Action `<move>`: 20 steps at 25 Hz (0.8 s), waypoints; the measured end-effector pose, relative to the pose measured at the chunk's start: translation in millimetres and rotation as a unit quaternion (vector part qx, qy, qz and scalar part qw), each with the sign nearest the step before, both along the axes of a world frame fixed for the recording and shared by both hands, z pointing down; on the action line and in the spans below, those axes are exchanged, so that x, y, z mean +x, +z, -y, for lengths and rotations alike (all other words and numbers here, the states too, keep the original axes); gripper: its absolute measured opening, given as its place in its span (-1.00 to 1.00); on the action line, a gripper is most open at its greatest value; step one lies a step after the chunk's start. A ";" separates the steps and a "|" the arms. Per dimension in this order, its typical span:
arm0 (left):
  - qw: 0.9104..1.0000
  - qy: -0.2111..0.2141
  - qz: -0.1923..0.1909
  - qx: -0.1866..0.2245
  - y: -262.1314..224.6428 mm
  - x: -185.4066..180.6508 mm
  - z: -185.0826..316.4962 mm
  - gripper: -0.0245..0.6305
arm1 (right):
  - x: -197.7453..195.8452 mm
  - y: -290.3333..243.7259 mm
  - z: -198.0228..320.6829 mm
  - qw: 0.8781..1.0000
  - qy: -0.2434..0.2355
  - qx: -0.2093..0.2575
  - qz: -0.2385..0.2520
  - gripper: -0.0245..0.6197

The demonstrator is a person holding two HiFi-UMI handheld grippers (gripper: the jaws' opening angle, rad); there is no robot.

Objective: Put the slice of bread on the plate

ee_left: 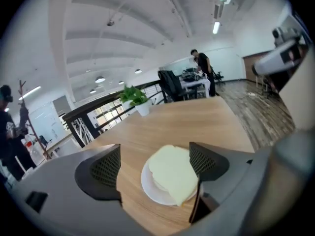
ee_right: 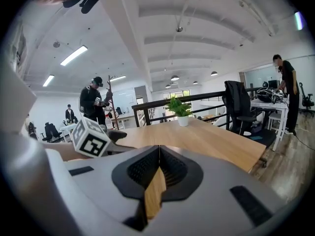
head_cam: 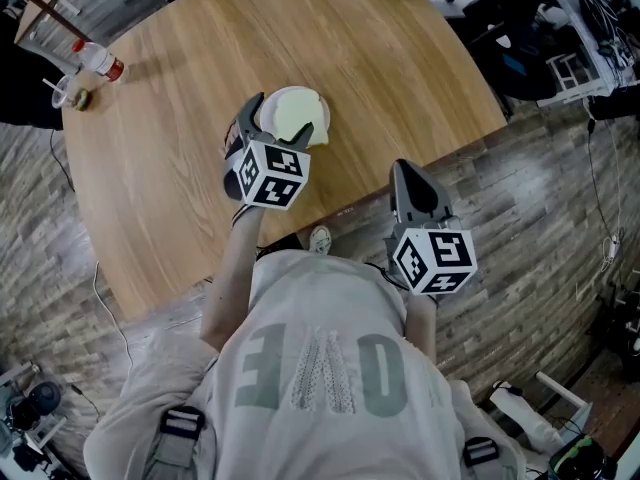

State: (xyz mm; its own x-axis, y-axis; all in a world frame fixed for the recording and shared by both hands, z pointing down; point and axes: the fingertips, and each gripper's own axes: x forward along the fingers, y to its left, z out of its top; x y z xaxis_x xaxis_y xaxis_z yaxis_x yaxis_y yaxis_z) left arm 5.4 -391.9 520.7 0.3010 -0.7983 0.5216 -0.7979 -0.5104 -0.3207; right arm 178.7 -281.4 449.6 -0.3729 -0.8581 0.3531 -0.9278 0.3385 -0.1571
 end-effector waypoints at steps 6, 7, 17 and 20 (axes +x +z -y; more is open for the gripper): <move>0.987 -0.027 -0.125 0.094 -104.3 -6.9 10.7 0.36 | -7.5 -23.2 18.4 0.999 -0.023 0.044 -0.012 -0.87; 0.984 -0.025 -0.140 0.111 -121.4 -8.2 9.3 0.36 | -10.4 -35.0 26.2 0.997 -0.030 0.062 -0.017 -0.87; 0.913 0.036 -0.271 0.303 -268.7 -9.8 -41.6 -0.35 | -38.7 -147.1 51.2 0.974 -0.052 0.220 0.004 -0.87; 0.911 0.030 -0.225 0.344 -273.4 -4.9 -51.6 -0.88 | -47.9 -148.7 50.1 0.972 -0.060 0.226 -0.002 -0.87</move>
State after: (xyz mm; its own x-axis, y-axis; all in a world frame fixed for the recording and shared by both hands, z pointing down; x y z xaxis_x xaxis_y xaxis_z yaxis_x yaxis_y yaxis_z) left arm 0.6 -340.3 247.3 0.4147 -0.8650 -0.2824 -0.9049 -0.3595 -0.2277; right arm 130.8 -331.5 300.9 -0.4796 -0.8762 -0.0480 -0.8774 0.4784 0.0355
